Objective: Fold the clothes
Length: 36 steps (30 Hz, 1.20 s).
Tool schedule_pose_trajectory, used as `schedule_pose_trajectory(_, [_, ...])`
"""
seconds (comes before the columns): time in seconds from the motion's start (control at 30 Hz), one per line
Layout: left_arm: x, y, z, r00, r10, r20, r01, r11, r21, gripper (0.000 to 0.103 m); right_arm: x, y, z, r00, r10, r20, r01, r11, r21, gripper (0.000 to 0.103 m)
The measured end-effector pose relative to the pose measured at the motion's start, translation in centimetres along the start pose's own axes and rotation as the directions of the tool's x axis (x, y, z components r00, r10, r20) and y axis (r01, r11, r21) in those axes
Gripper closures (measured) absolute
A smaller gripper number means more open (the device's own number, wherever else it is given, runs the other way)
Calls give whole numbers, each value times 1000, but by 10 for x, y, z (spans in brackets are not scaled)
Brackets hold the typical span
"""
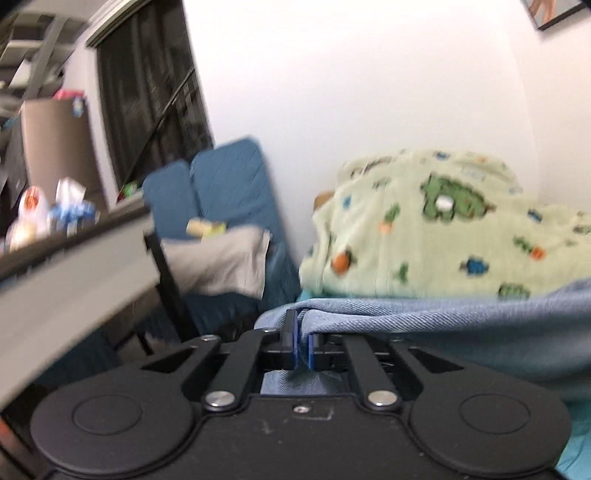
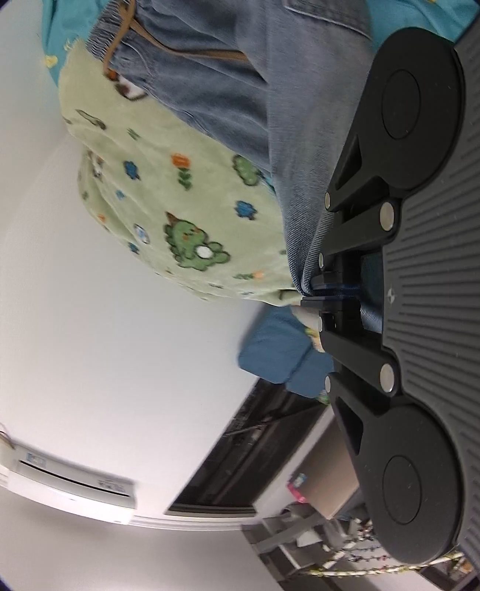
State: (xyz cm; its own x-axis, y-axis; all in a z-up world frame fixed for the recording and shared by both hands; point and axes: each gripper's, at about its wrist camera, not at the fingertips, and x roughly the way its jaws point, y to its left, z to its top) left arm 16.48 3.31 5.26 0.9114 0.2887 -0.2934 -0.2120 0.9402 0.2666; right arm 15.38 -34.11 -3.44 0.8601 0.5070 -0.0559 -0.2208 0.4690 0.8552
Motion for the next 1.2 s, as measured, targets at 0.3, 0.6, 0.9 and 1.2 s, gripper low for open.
schedule_pose_trajectory(0.3, [-27, -19, 12, 964, -262, -39, 264, 959, 103, 99, -3, -10, -1, 984, -166, -62, 163, 985, -60, 99])
schedule_pose_trajectory(0.6, [11, -45, -63, 919, -334, -208, 344, 939, 12, 91, 3, -18, -16, 951, -287, -113, 264, 947, -180, 99])
schedule_pose_trajectory(0.9, [2, -14, -93, 865, -407, -293, 440, 896, 56, 43, 12, -26, -13, 951, -291, -100, 273, 948, -166, 99])
schedule_pose_trajectory(1.2, [25, -64, -144, 850, -331, -411, 462, 842, 278, 38, 10, -23, -13, 953, -288, -92, 271, 948, -169, 99])
